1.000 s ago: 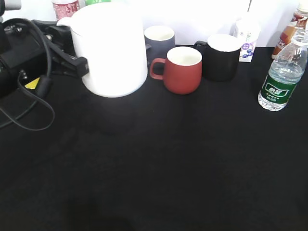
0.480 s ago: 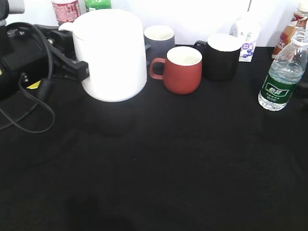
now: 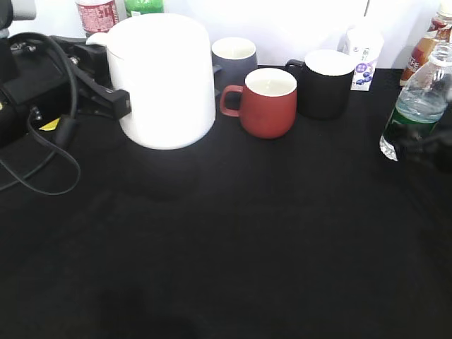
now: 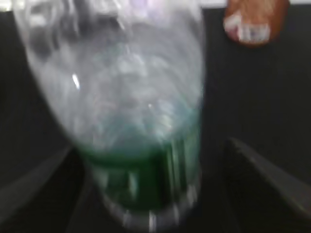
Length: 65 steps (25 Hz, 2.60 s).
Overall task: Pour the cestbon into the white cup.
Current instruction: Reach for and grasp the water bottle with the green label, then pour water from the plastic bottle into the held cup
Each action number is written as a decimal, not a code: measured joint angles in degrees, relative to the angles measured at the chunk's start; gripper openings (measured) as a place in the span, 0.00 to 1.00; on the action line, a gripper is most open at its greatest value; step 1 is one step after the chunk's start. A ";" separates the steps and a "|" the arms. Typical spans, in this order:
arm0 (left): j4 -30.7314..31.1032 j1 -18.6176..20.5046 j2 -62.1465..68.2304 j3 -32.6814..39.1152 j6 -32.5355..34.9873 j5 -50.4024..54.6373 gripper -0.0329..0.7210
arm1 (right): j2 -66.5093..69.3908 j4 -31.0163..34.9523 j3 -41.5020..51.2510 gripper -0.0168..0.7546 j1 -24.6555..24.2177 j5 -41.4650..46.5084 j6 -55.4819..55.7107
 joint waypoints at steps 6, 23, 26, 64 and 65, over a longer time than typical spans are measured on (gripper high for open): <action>0.00 0.00 0.00 0.00 0.00 0.00 0.13 | 4.73 -5.03 -7.94 0.76 0.00 -0.19 0.00; 14.87 -4.41 2.01 0.00 -8.84 0.13 0.13 | -18.82 -28.70 -7.49 0.66 0.80 0.61 0.15; 15.82 -9.68 7.88 -0.06 -9.09 -3.70 0.13 | -25.78 -28.82 -7.49 0.66 4.54 6.47 -0.53; 13.87 -11.82 19.79 -17.91 -9.27 -3.77 0.13 | -26.50 -34.58 -16.42 0.66 10.55 10.10 -60.61; 13.87 -11.82 19.79 -17.91 -9.27 -3.72 0.13 | -26.50 -34.44 -16.42 0.66 10.55 10.10 -61.29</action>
